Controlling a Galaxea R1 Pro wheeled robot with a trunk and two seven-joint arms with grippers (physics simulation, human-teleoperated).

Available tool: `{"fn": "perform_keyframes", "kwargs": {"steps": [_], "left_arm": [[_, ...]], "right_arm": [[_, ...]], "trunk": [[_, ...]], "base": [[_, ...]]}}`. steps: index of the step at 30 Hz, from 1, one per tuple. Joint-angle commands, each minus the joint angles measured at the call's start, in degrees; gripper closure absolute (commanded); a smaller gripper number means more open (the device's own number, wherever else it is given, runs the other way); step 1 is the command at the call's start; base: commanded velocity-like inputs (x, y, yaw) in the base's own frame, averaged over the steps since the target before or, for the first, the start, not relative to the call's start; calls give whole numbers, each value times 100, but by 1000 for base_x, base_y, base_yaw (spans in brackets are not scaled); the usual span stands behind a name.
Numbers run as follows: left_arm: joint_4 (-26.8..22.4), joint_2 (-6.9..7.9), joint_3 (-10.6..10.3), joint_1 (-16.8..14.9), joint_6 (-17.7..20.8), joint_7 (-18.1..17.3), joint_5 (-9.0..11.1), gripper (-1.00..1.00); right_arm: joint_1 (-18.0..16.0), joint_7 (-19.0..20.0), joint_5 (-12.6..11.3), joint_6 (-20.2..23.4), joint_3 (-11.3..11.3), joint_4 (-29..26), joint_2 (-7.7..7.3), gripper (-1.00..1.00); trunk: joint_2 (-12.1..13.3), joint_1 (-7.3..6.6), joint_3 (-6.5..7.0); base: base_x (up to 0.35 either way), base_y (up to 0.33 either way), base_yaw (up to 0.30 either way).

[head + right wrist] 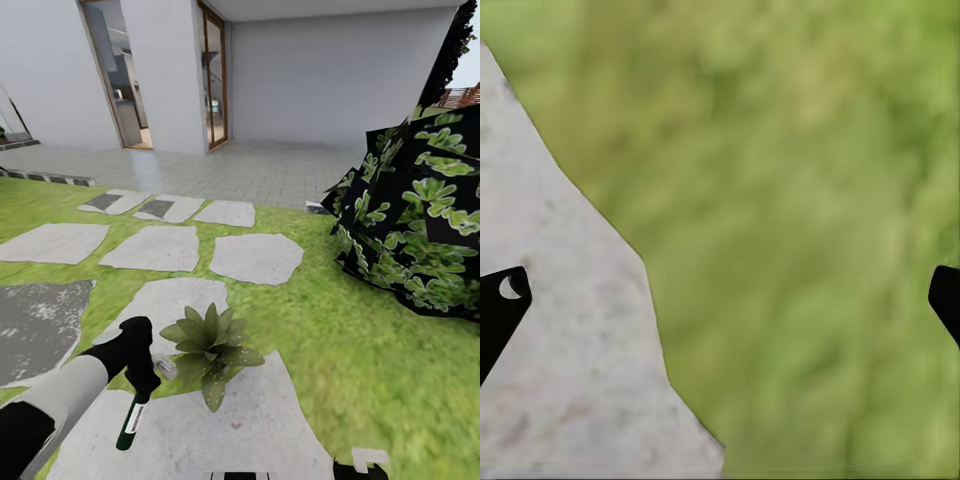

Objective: Pick up the pesticide atomizer in the garden and spray insectifuge to fully cover both potted plants in the garden.

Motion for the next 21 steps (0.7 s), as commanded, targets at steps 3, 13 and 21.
{"fn": "perform_keyframes", "kwargs": {"steps": [3, 13, 21], "left_arm": [[-29, 49, 11, -34, 85, -52, -83, 100], [-32, 34, 22, 68, 87, -57, -90, 100], [-33, -157, 1, 62, 85, -43, -99, 100]], "right_arm": [[-3, -27, -42, -16, 55, 2, 0, -100], [-2, -29, -43, -16, 50, 4, -19, -100], [-2, -29, -43, -16, 51, 4, -27, -100]], "trunk": [[-2, -1, -5], [-2, -1, -5], [-2, -1, -5]], "base": [[-7, 334, -83], [45, 246, -167], [1, 6, -258]]}}
